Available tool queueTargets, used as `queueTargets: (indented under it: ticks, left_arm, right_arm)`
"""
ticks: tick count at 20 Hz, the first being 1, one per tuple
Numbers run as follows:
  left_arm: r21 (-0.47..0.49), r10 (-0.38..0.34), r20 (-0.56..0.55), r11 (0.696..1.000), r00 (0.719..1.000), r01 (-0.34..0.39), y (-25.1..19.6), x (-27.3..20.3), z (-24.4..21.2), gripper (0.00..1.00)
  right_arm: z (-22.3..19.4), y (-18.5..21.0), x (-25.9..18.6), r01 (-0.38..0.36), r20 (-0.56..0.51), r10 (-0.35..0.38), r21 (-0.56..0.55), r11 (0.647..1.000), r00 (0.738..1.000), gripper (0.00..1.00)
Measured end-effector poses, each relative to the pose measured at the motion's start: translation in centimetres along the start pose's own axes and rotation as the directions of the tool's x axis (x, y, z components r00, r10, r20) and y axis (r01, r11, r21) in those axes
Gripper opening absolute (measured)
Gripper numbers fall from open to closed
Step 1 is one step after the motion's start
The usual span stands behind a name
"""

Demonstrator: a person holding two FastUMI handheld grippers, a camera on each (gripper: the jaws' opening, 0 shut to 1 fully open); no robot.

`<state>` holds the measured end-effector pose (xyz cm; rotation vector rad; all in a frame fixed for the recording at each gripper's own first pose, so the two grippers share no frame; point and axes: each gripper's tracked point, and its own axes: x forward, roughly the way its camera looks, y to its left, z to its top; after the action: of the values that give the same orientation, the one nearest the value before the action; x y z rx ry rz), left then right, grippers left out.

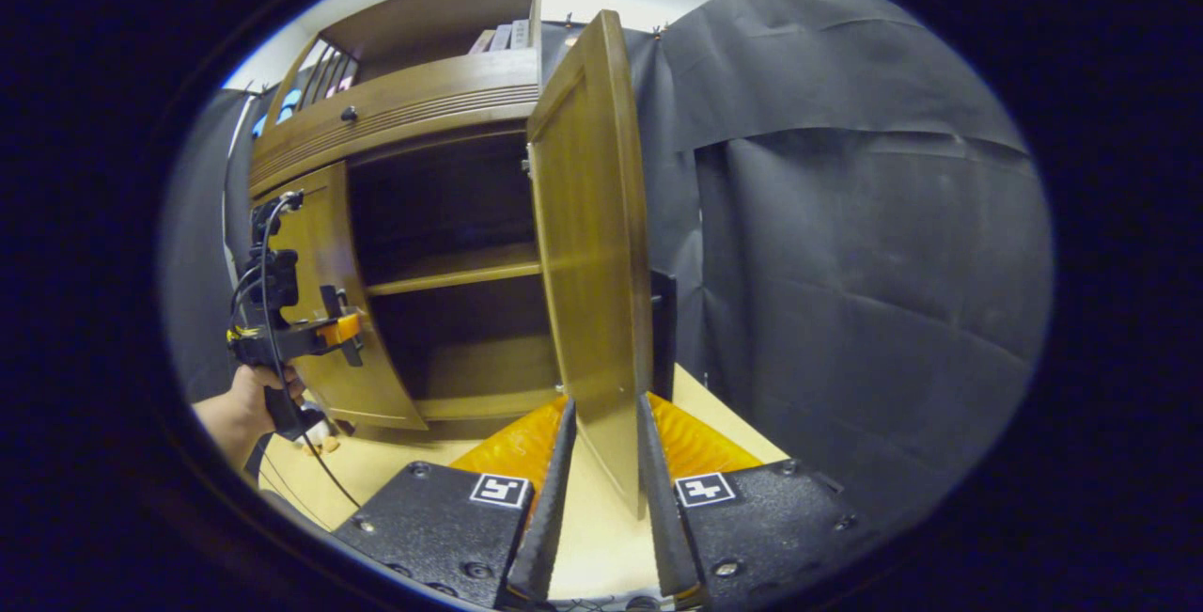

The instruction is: Open the right door of the double-door shoe cabinet with the right hand, and open the left door with the left hand.

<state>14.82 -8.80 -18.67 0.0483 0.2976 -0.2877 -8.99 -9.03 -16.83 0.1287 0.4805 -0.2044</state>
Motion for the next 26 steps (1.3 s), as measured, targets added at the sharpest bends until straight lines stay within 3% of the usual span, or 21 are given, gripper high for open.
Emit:
queueTargets:
  ticks: [11, 14, 23, 26]
  left_arm:
    - [-0.009, 0.043, -0.023, 0.999, 0.999, -0.043, 1.3, -5.6, -1.2, 0.28]
    - [-0.003, 0.054, -0.028, 0.999, 0.998, -0.054, 1.6, -6.7, -1.4, 0.27]
    - [-0.04, 0.137, -0.041, 0.99, 0.99, -0.138, 3.7, -11.2, -2.3, 0.28]
    - [-0.047, 0.17, -0.046, 0.984, 0.984, -0.172, 4.9, -13.0, -2.7, 0.27]
  right_arm:
    - [-1.0, 6.0, 2.5, -0.172, -0.048, 0.168, -0.09, 0.981, 0.985, 0.45]
    - [-1.0, 7.6, 3.1, -0.22, -0.056, 0.215, -0.117, 0.968, 0.975, 0.43]
    - [-1.7, 11.5, 3.6, -0.346, -0.085, 0.336, -0.171, 0.922, 0.938, 0.51]
    - [-2.3, 12.8, 3.7, -0.388, -0.106, 0.375, -0.177, 0.904, 0.921, 0.48]
